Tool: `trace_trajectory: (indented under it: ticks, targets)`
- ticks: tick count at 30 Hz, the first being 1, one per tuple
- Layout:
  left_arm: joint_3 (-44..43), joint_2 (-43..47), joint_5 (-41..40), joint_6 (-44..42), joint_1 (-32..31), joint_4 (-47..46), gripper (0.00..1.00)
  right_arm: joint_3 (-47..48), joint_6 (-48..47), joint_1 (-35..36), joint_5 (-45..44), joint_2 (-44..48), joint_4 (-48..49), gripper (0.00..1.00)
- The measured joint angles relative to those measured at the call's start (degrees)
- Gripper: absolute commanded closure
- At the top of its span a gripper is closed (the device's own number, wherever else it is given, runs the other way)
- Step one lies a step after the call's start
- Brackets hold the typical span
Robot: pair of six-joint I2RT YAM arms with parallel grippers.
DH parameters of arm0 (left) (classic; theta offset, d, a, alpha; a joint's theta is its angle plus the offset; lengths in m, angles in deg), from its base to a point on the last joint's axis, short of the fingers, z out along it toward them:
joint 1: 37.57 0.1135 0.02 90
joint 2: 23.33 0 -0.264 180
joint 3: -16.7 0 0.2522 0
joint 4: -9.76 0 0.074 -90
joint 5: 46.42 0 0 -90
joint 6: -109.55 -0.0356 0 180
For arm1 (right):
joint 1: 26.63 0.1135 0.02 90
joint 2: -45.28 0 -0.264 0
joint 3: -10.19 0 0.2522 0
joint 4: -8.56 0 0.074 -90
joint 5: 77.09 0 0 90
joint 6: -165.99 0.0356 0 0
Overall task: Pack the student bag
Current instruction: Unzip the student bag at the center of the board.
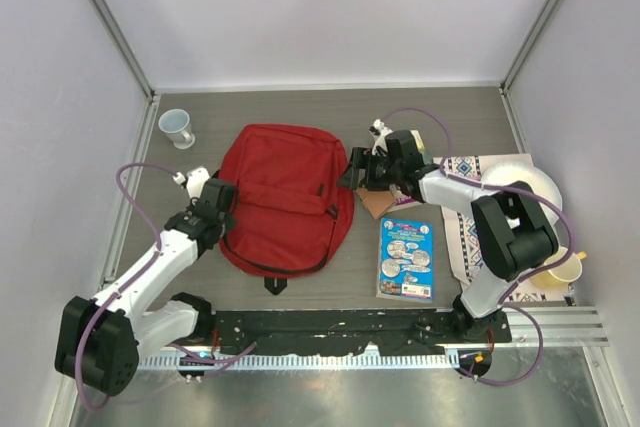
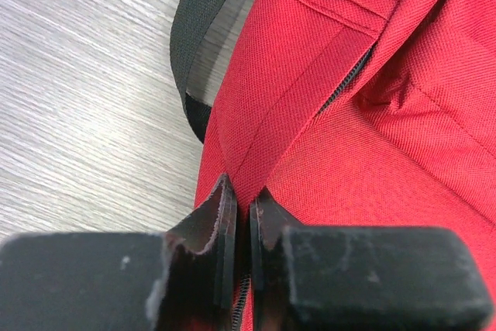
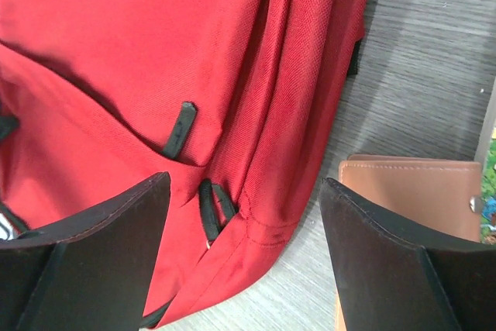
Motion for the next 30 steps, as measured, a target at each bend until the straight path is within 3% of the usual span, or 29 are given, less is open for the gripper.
trace_trajectory:
  ticks: [2, 6, 9, 15, 18, 22, 24, 28, 30]
  targets:
    - [-0.5, -0.1, -0.5, -1.2, 0.0, 0.5, 0.7, 0.9, 0.0, 1.0, -2.3, -1.5, -0.3, 0.2]
    - [-1.6, 0.1, -1.9, -2.7, 0.2, 2.0, 0.27, 2.1, 1.0, 2.4, -6.1, -4.1, -0.4, 0.23]
    - [-1.6, 1.6, -1.9, -2.7, 0.3, 3.1, 0.19, 3.4, 2.8, 3.3, -9.5, -6.5, -0.3, 0.23]
    - [-2.9, 8.6, 0.5, -2.1, 0.3, 6.8, 0.11, 5.3, 5.1, 4.9, -13.5, -10.1, 0.6, 0.27]
    - [-3.8, 12.3, 3.1, -1.6, 0.3, 6.8, 0.1, 6.0, 6.1, 5.2, -13.9, -11.6, 1.9, 0.37]
    - [-5.1, 13.4, 8.1, -0.6, -0.2, 6.1, 0.11, 6.1, 7.1, 5.3, -14.0, -12.2, 2.4, 0.58]
    - [-5.3, 12.0, 10.3, 0.3, -1.4, 4.9, 0.12, 6.1, 7.7, 5.2, -13.9, -12.4, 2.6, 0.6]
    - [-5.3, 7.6, 12.2, 2.3, -7.5, 2.3, 0.12, 5.6, 9.1, 5.2, -13.0, -12.4, 4.4, 0.83]
    - [-5.3, 5.5, 12.0, 3.3, -11.4, 0.7, 0.12, 5.2, 9.9, 5.2, -12.5, -12.4, 5.6, 0.85]
